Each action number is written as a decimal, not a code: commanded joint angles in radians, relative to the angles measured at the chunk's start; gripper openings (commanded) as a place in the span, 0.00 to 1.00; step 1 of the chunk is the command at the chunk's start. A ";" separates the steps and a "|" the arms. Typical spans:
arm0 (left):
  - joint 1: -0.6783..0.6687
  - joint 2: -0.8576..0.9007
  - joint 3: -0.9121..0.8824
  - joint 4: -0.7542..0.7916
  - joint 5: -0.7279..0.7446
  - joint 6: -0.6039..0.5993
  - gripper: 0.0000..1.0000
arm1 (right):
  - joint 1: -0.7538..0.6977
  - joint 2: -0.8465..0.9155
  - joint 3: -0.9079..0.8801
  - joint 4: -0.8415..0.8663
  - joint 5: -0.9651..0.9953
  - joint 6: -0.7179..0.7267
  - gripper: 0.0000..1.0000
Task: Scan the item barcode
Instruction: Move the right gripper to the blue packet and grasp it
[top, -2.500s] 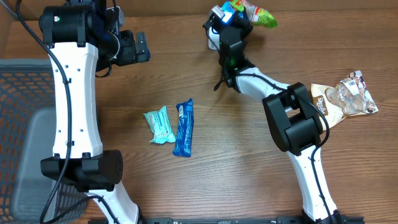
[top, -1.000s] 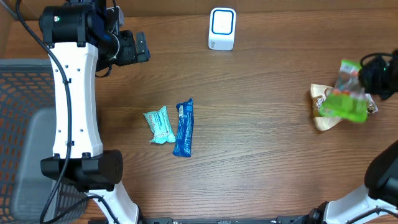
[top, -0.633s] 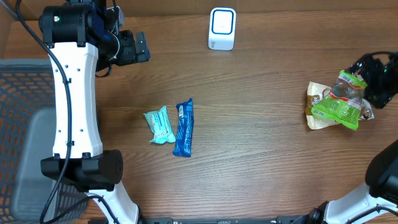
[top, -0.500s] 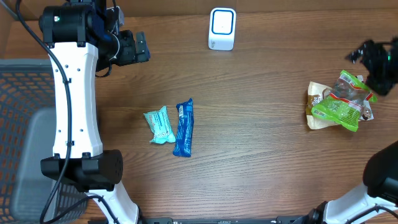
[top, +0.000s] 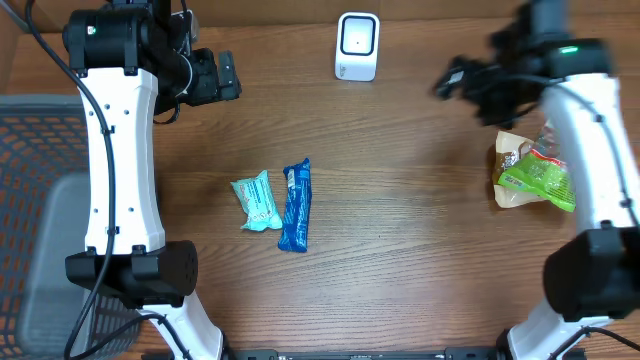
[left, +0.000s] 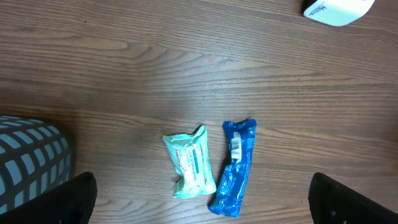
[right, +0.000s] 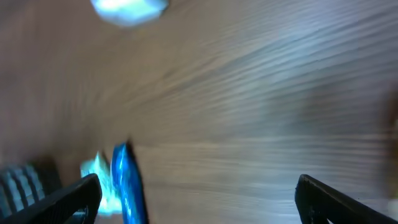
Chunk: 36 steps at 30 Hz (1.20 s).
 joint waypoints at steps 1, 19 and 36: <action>-0.004 0.001 0.016 -0.002 -0.003 -0.014 1.00 | 0.158 0.020 -0.092 0.064 -0.009 0.052 0.99; -0.004 0.001 0.016 -0.002 -0.003 -0.014 1.00 | 0.613 0.246 -0.238 0.365 -0.001 0.362 0.67; -0.004 0.001 0.016 -0.002 -0.003 -0.014 1.00 | 0.633 0.304 -0.246 0.412 0.002 0.391 0.46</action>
